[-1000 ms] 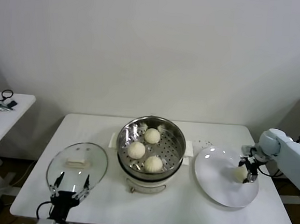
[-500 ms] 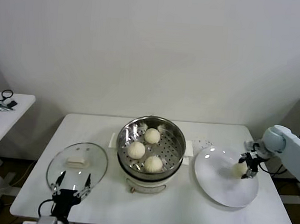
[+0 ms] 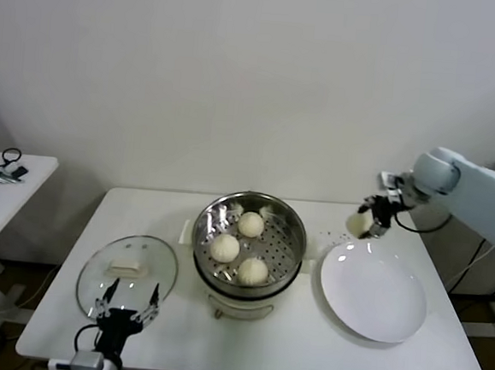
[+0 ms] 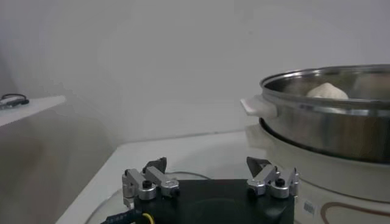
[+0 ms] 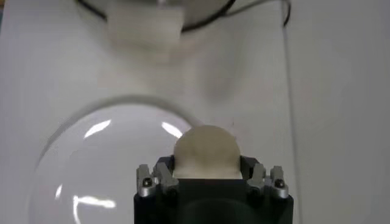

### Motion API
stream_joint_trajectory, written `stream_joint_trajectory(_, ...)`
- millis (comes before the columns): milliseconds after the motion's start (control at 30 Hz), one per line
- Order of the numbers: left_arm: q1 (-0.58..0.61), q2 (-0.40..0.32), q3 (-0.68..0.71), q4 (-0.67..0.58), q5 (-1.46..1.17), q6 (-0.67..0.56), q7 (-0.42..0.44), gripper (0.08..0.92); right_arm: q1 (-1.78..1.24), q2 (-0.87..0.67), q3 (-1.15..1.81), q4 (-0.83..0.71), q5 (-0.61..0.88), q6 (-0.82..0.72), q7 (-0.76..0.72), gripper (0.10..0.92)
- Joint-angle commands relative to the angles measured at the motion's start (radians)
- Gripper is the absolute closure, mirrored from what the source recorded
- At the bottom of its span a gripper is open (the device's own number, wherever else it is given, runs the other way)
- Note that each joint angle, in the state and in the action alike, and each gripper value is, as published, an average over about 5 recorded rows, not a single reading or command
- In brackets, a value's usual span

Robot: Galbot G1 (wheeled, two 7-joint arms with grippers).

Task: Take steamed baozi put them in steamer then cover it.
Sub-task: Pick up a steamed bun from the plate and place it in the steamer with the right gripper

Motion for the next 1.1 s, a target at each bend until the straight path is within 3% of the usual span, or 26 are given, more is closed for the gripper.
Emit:
stream_joint_trajectory(33, -0.002, 0.005, 0.007, 0.006, -0.003, -0.005, 0.004, 0.177, 0.287, 0.177, -0.232, 0.089, 0.364, -0.077, 0.111, 0.338)
stream_joint_trajectory(400, -0.003, 0.014, 0.007, -0.003, -0.016, -0.009, 0.008, 0.177, 0.308, 0.322, -0.354, 0.166, 0.508, -0.140, 0.200, 0.336)
stream_joint_trajectory(667, -0.003, 0.023, 0.000, 0.002, -0.032, -0.012, 0.010, 0.177, 0.255, 0.359, -0.443, 0.196, 0.495, -0.158, 0.232, 0.330)
stream_joint_trajectory(1100, -0.012, 0.039, -0.008, 0.019, -0.044, -0.013, 0.018, 0.177, 0.141, 0.416, -0.458, 0.107, 0.447, -0.162, 0.236, 0.330)
